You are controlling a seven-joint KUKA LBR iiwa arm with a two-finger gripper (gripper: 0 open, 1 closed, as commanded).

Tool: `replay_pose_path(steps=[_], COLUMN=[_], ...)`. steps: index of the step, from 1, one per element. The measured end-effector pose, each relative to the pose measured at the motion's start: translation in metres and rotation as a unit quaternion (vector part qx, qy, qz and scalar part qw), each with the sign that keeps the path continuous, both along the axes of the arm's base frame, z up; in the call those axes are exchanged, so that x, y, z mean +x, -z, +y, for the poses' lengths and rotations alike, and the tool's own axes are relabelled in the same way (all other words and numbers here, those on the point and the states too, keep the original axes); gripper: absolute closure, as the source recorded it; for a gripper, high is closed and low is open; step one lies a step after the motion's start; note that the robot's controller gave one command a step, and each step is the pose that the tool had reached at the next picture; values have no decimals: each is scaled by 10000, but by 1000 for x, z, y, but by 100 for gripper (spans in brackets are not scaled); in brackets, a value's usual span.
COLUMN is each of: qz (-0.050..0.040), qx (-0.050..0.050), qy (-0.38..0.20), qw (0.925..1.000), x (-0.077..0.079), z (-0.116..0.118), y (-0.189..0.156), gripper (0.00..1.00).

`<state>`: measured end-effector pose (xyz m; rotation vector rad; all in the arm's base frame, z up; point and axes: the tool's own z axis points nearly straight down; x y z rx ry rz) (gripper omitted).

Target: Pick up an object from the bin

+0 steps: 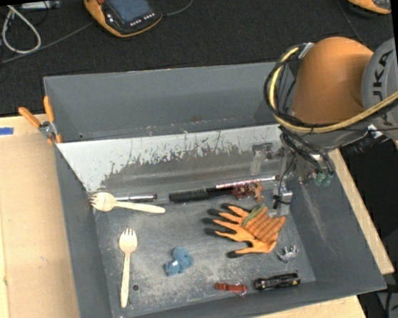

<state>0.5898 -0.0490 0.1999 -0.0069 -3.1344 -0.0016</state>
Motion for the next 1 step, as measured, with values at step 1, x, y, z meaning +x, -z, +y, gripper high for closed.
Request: replay_pose_path(steps=[1], qz=[-33], qx=[-3], qy=[-6], qw=[10000], x=[2], z=[0], y=[-4], gripper=[0])
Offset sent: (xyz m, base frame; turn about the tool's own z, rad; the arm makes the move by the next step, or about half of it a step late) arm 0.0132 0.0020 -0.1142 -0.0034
